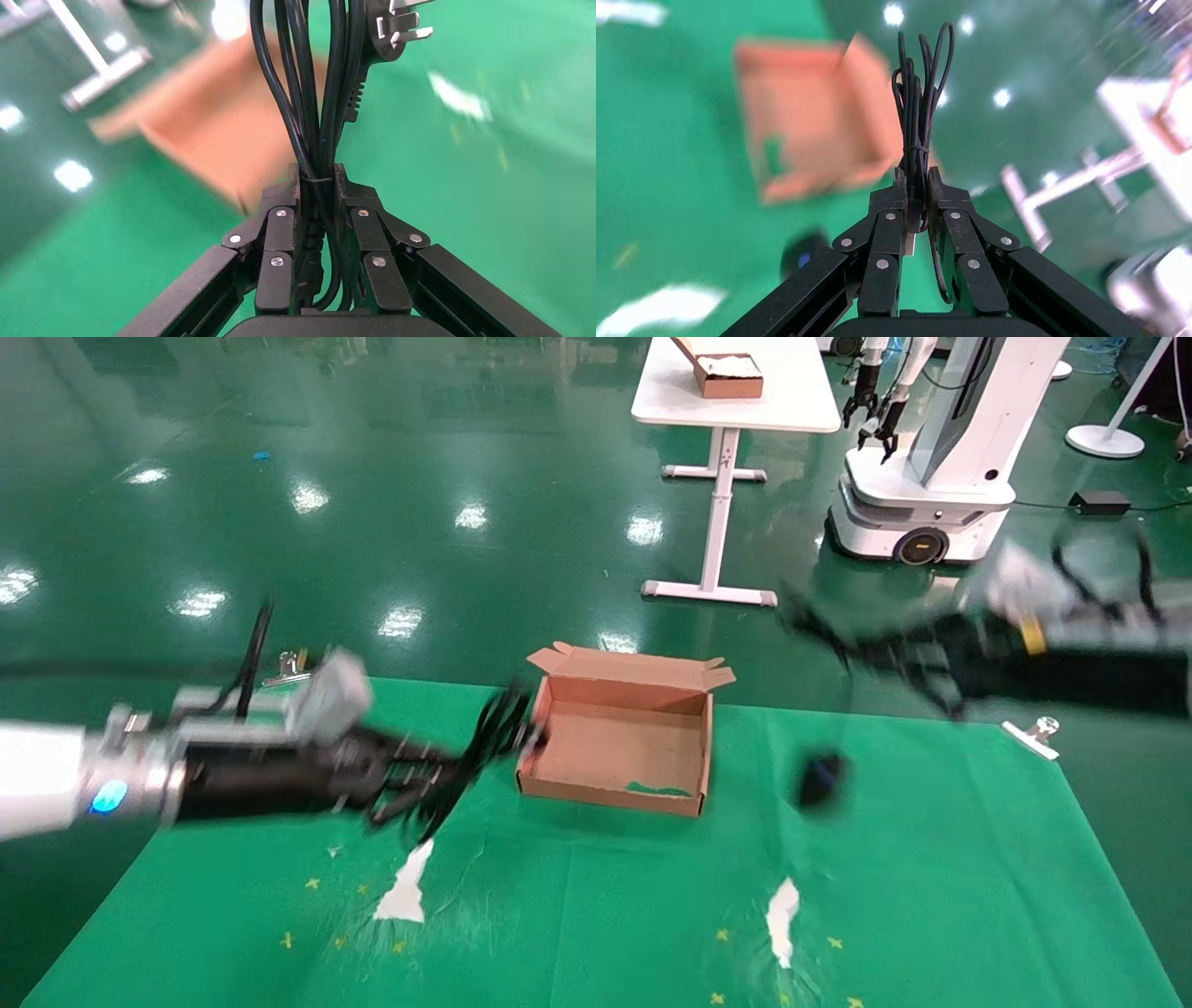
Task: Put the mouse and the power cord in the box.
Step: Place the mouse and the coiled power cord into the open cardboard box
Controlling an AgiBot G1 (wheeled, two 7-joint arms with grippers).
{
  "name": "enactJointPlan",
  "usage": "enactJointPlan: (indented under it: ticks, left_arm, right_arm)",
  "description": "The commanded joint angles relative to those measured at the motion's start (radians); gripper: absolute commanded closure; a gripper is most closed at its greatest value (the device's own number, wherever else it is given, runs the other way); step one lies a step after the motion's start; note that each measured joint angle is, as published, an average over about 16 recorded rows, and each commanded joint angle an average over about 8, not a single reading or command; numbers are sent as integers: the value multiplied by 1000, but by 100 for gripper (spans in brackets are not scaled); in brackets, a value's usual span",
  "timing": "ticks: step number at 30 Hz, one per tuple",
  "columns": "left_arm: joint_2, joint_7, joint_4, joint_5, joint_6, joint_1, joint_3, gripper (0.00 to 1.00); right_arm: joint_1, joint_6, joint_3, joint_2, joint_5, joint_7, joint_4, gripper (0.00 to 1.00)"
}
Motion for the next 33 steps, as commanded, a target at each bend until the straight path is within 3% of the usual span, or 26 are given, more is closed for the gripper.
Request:
enactJointPlan:
  ticks: [1,7,12,13,16,20,21,27,33]
  left_arm:
    - [22,-36,7,-32,-9,-22,-22,100]
    - [58,-75,-8,-52,-125,-94,-33,100]
    - [44,-68,-27,-34,-134,-130,-20,100]
    - [38,-64,-31,-27,-125,-133,-16,100]
    - [18,-46,-42,-7,-90,-139,-2,100]
    - [1,-11,-60,24,-48,-137,20,100]
    - [1,0,-66,32,-42,-136,26,100]
    - [39,66,-97,79,-64,-113,58,100]
    - [145,108,-104,110,-188,-79,79,100]
  right_arm:
    - [36,10,10,-14,14,17,21,100]
    - [1,125,39,-172,59,28,-14,100]
    - [-65,353,40,-297,58,20,-73,99]
    - [-80,399,38,-317,56,19,-81,95]
    - [-123,498,31,-359,46,19,-89,58]
    - [-157,528,23,-373,35,27,-71,9]
    - [-160,529,22,-373,34,30,-66,1]
    - [-157,526,21,-365,36,30,-36,0]
    - [-139,522,35,-325,57,-14,-30,0]
